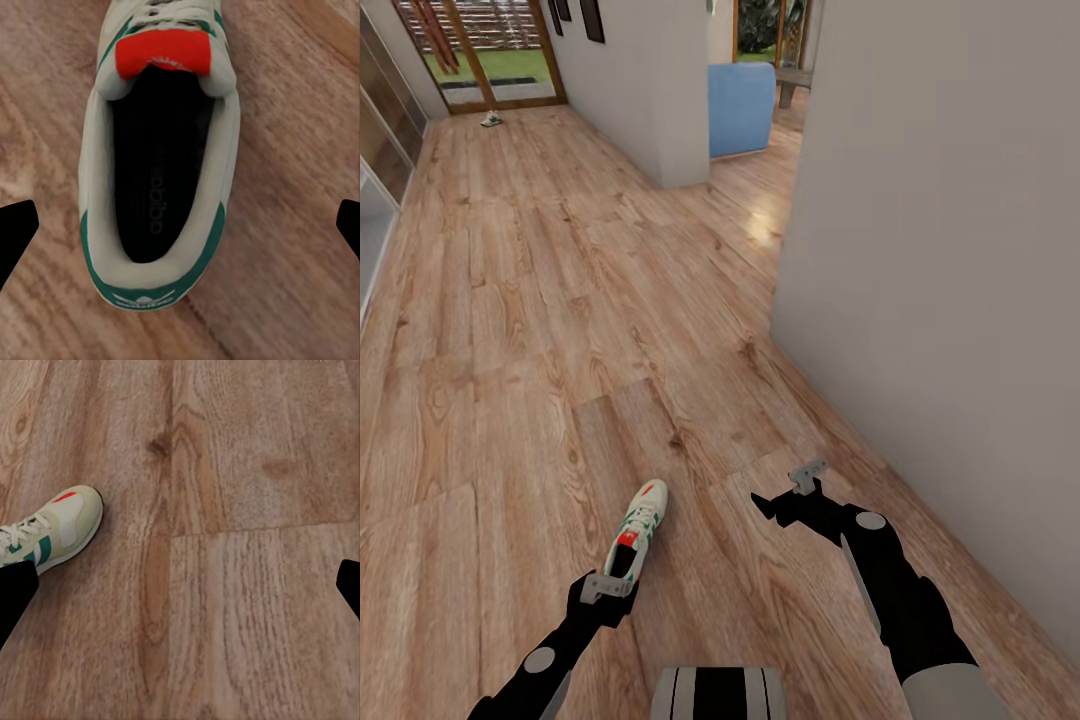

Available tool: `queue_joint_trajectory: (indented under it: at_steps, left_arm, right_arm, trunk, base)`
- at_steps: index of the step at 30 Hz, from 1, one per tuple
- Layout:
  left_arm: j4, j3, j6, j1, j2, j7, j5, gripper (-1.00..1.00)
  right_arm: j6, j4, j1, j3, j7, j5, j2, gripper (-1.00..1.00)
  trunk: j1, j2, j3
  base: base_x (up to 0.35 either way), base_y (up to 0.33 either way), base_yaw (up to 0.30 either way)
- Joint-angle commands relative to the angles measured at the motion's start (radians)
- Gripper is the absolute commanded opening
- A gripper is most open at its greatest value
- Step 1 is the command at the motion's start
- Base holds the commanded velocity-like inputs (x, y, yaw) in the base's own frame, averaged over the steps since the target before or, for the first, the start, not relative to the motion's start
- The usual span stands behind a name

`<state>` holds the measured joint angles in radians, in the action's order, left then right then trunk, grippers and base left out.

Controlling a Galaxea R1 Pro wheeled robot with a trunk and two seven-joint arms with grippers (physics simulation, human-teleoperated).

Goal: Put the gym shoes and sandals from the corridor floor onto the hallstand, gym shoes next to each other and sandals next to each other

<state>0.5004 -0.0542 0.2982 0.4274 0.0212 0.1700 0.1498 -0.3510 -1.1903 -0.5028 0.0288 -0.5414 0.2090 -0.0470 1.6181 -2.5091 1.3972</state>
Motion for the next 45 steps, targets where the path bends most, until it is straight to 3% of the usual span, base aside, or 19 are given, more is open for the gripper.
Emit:
queue_joint_trajectory:
  at_steps: [1, 45]
  left_arm:
    - [0.0, -0.006, 0.004, 0.0, -0.001, 0.005, 0.01, 1.0]
    - [0.0, -0.006, 0.005, -0.001, 0.0, 0.005, 0.01, 1.0]
  right_arm:
    - [-0.003, -0.002, 0.0, -0.001, -0.006, 0.009, -0.001, 1.0]
    - [-0.003, 0.0, 0.0, -0.001, -0.006, 0.009, -0.001, 1.0]
  trunk:
    - [0.0, 0.0, 0.001]
    - [0.0, 0.0, 0.001]
  base:
    - [0.025, 0.0, 0.0]
    - [0.035, 0.0, 0.0]
